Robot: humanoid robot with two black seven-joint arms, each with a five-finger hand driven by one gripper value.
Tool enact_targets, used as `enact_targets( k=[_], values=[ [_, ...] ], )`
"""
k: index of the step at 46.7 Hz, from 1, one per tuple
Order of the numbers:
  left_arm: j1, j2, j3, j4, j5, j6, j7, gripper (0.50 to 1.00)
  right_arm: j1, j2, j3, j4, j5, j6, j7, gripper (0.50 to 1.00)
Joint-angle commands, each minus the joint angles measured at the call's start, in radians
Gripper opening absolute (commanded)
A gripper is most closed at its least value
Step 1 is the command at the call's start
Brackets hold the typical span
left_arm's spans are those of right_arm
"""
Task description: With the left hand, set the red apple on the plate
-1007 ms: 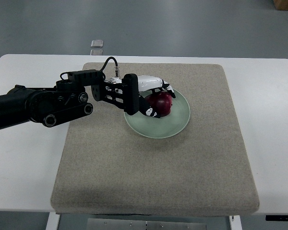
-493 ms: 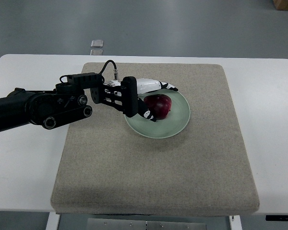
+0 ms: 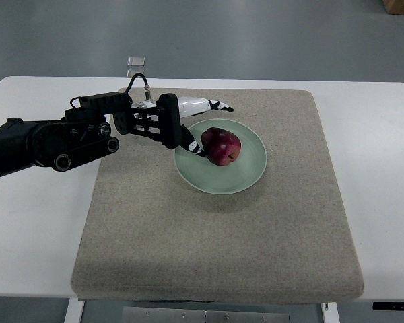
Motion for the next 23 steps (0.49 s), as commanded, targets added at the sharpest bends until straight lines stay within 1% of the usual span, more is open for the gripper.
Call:
enact_targets(
  k=[1, 10, 14, 23],
  values=[
    [0.0, -0.002, -0.001, 0.067, -0.01, 0.0, 0.0, 0.966, 0.0, 0.0, 0.001, 0.0, 0.0, 0.0, 0.0, 0.964],
    [0.003, 0.0, -0.018, 0.173, -0.068, 0.004, 0.0, 0.979, 0.0, 0.0, 0.001, 0.0, 0.0, 0.0, 0.0, 0.964],
    [0.003, -0.002, -0.033, 0.213, -0.129, 0.004, 0.0, 0.988, 0.0, 0.0, 0.001, 0.0, 0.0, 0.0, 0.0, 0.964],
    [0.001, -0.014, -0.063, 0.293, -0.302, 0.004, 0.005, 0.988, 0.0, 0.0, 0.001, 0.0, 0.0, 0.0, 0.0, 0.964]
  ],
)
